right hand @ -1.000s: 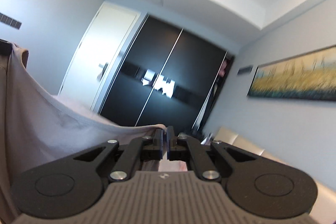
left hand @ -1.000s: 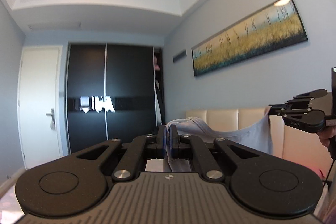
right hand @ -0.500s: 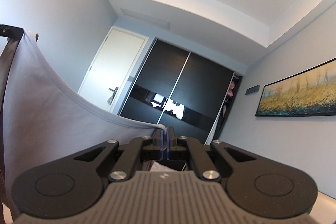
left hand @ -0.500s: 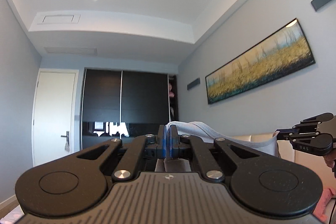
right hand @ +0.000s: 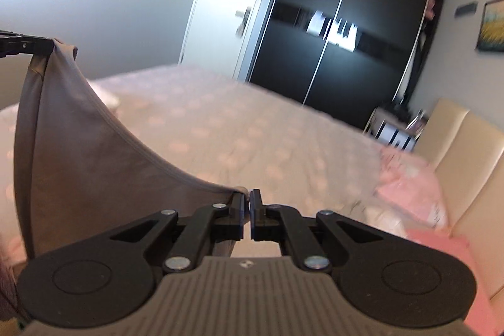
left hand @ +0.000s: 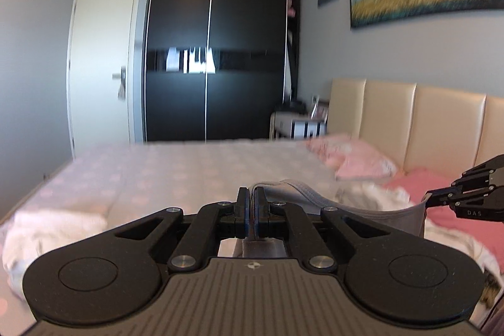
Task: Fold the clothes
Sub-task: 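Lower the taupe shirt toward the bed with both grippers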
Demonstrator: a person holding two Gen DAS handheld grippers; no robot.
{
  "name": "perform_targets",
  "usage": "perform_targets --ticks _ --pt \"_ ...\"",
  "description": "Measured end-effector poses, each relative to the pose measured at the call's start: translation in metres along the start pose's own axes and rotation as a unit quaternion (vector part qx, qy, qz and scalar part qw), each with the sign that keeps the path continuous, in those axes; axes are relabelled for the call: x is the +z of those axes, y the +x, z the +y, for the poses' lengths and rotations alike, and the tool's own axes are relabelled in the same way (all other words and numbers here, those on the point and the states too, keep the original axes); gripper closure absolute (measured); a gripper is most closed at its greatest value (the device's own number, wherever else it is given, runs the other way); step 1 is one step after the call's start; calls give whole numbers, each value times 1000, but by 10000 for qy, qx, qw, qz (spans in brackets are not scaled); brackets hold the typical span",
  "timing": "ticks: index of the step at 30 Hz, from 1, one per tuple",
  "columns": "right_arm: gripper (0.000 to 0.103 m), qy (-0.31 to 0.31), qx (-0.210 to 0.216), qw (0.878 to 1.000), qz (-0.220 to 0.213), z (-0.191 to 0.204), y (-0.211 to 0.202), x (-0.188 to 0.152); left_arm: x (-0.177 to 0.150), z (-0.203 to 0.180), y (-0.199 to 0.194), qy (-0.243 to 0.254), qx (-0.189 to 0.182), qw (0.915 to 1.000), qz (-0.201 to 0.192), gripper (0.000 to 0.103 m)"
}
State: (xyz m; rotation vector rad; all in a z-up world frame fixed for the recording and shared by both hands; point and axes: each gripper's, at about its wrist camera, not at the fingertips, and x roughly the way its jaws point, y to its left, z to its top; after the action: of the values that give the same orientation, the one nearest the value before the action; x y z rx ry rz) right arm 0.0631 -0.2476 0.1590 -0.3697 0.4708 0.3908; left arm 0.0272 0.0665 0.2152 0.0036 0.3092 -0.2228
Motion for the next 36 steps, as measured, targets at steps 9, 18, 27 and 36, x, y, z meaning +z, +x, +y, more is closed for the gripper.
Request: perform_targets --ticks 9,18,27,36 --pt "98 299 353 9959 777 1 108 -51 -67 43 80 -294 1 9932 1125 102" --pt "98 733 588 9884 1189 -23 195 -61 -80 50 144 -116 100 9860 1658 102" --pt "73 1022 836 9810 1424 -34 224 -66 -96 50 180 -166 180 9782 2060 102" --pt "72 995 1294 9696 1825 -4 254 -81 -96 49 196 -346 154 9747 2204 102"
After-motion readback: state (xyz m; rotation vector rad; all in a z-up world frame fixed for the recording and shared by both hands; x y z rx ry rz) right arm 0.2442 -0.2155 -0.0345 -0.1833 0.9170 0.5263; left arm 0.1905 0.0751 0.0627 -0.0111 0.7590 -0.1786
